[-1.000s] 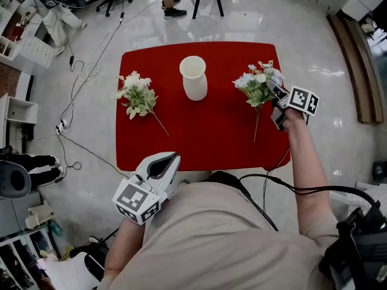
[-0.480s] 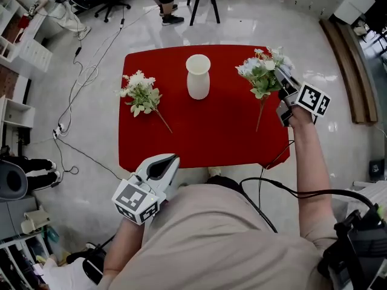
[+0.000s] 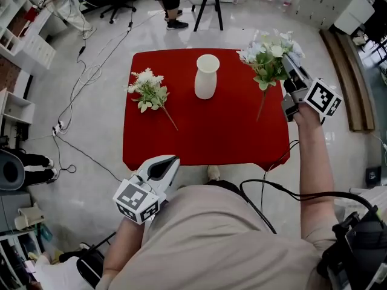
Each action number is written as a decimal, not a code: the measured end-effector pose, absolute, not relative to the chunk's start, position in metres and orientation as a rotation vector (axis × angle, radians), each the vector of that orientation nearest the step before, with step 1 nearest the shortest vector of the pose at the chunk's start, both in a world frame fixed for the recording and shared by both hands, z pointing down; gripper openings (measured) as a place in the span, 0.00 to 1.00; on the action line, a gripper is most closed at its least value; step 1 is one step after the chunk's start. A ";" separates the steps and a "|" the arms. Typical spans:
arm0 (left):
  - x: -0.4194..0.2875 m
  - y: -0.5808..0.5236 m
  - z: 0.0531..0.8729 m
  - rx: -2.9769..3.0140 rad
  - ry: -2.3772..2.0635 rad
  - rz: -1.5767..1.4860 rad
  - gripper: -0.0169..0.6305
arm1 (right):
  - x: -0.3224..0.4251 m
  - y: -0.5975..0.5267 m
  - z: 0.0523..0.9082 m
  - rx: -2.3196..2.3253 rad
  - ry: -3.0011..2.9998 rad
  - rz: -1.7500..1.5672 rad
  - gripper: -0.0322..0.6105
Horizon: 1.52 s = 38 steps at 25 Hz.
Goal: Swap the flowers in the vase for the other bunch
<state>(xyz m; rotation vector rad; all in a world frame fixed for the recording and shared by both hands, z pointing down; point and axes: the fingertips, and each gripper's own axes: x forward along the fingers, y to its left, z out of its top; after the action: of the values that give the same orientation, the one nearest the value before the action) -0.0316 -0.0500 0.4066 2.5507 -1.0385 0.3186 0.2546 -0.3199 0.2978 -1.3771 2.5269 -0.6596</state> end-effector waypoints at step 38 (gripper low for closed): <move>-0.094 -0.028 0.411 2.375 -1.376 0.290 0.04 | 0.091 -0.374 0.165 -0.959 2.564 -0.211 0.12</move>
<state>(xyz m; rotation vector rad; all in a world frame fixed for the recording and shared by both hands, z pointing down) -0.0939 -0.0284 0.4113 2.3747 -1.3756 0.2899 0.0909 -0.3736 0.1652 -0.9592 2.5641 -0.2112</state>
